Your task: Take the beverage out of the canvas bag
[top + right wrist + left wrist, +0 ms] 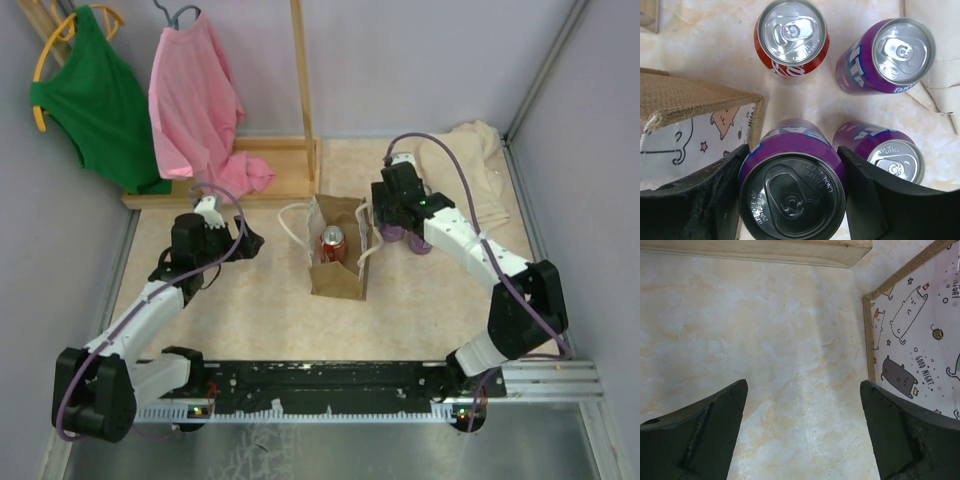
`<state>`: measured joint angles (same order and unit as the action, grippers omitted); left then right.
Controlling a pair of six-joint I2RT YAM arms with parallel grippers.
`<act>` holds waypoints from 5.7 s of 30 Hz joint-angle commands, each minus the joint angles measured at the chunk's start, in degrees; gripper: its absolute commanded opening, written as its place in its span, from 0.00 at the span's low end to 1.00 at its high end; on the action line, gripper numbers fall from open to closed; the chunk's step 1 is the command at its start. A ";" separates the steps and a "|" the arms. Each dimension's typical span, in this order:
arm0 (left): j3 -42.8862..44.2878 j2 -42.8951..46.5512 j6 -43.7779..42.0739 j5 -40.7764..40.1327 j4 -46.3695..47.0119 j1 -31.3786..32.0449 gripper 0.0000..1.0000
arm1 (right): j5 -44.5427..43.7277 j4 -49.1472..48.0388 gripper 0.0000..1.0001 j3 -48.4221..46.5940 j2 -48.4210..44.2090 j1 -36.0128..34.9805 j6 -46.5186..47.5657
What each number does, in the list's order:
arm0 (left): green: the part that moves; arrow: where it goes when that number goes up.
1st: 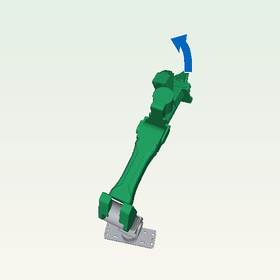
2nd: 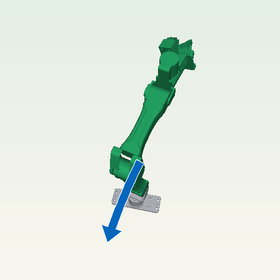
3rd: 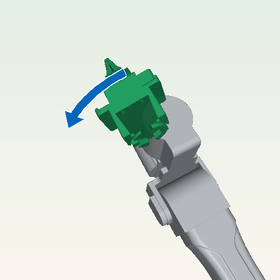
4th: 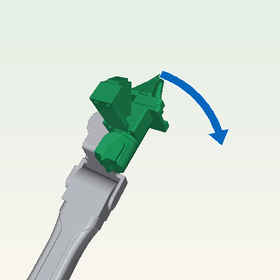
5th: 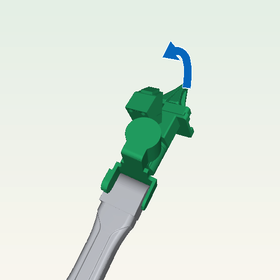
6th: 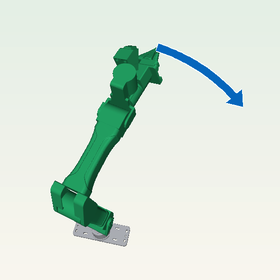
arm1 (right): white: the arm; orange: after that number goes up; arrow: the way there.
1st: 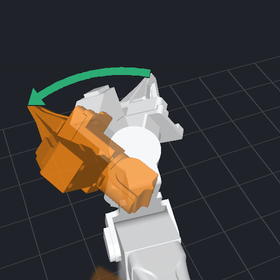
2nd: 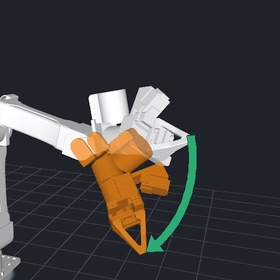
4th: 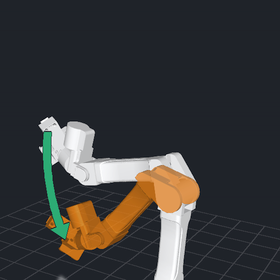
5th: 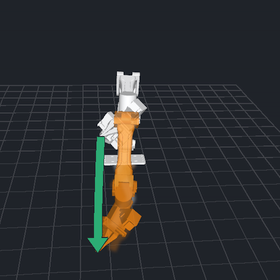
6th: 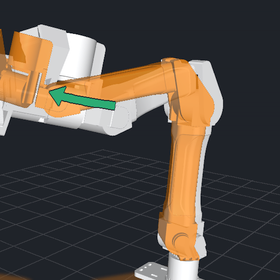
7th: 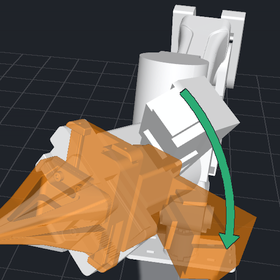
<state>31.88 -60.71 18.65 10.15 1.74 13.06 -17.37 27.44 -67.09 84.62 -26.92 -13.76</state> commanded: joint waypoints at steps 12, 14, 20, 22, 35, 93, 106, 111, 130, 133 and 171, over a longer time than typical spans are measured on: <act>1.17 -0.82 -0.29 -0.03 0.66 0.48 1.00 | -1.49 -12.22 0.00 3.56 5.77 -0.51 -0.90; 1.17 -0.83 -0.39 -0.05 0.59 0.48 1.00 | -1.84 -12.74 0.00 4.27 6.17 -0.53 -1.20; 1.12 -0.99 -0.29 -0.03 0.66 0.57 1.00 | -2.10 -13.41 0.00 5.01 7.51 -0.51 -1.86; 1.08 -0.93 -0.32 -0.05 0.56 0.56 1.00 | -1.94 -13.51 0.04 5.09 7.93 -0.51 -2.01; 0.90 -0.27 -0.55 -0.71 0.10 0.56 1.00 | -2.10 -13.67 0.74 5.04 7.71 -0.52 -3.60; 1.34 -1.03 -0.30 -0.50 0.27 0.92 1.00 | 5.24 -3.97 0.99 -6.43 7.90 -19.59 3.46; 0.69 -0.40 -0.36 -0.96 -0.12 1.00 1.00 | 2.49 -3.98 0.99 -6.00 16.05 -19.59 3.40; 0.62 -0.03 -0.44 -1.29 -0.42 1.00 1.00 | 1.61 -5.86 0.98 -5.27 17.42 -19.59 2.87; 0.55 -0.35 -0.46 -1.53 -0.44 1.00 1.00 | 7.05 -8.90 0.00 -4.47 18.69 -19.69 3.78; 0.44 -0.46 -0.50 -1.54 -0.35 1.00 1.00 | 10.10 -10.04 0.00 -4.51 18.31 -20.33 5.49; 0.09 1.63 -0.42 -1.46 -0.74 1.11 1.00 | 0.43 -7.51 0.00 -27.03 19.57 -25.01 9.50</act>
<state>31.88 -60.36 18.39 8.99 0.93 13.78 -14.96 24.88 -89.01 109.56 -52.34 -6.13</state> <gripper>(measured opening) 0.998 0.663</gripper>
